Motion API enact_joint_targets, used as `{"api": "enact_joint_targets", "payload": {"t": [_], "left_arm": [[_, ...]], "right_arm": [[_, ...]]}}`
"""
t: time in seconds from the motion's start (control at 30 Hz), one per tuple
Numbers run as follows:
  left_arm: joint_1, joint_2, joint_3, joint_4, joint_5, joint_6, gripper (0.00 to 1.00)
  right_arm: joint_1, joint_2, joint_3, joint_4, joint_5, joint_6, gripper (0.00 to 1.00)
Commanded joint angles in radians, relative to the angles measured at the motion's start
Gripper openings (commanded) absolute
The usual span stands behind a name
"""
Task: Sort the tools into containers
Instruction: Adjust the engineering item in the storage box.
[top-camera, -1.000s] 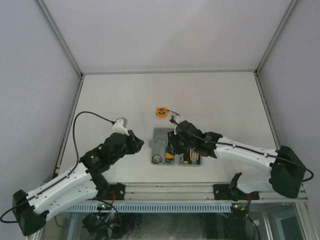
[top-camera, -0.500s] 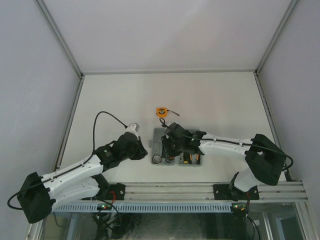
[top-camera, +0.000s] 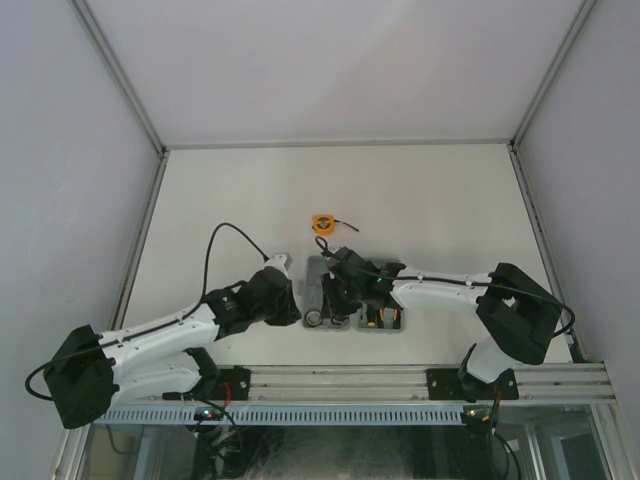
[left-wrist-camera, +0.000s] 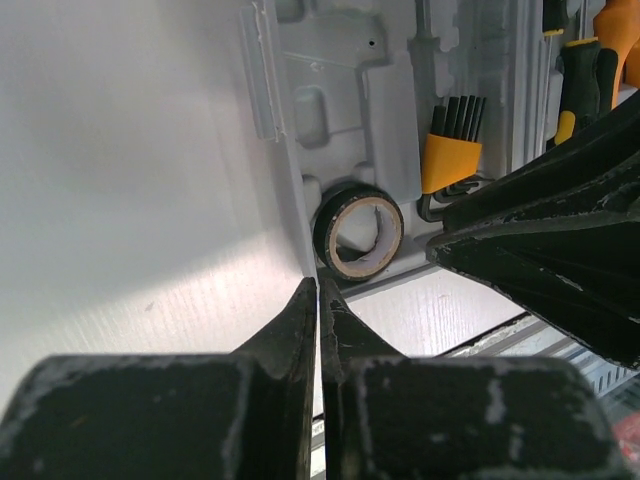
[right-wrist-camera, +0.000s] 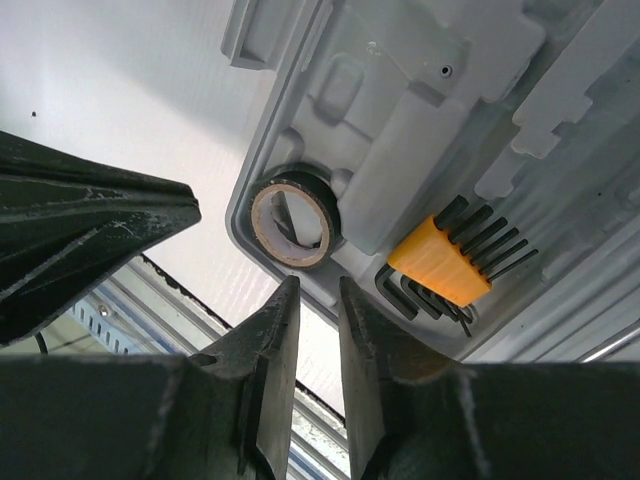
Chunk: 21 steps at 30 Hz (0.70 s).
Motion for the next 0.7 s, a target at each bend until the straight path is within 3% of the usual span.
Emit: {"api": "enact_joint_targets", "payload": {"t": [0.0, 0.67], "left_arm": [[-0.016, 0.026, 0.072, 0.023, 0.02, 0.004, 0.06], [-0.033, 0.144, 0.128, -0.004, 0.0, 0.013, 0.09]], "right_arm": [[0.008, 0.001, 0.034, 0.059, -0.011, 0.021, 0.21], [0.0, -0.006, 0.003, 0.08, -0.018, 0.042, 0.2]]}}
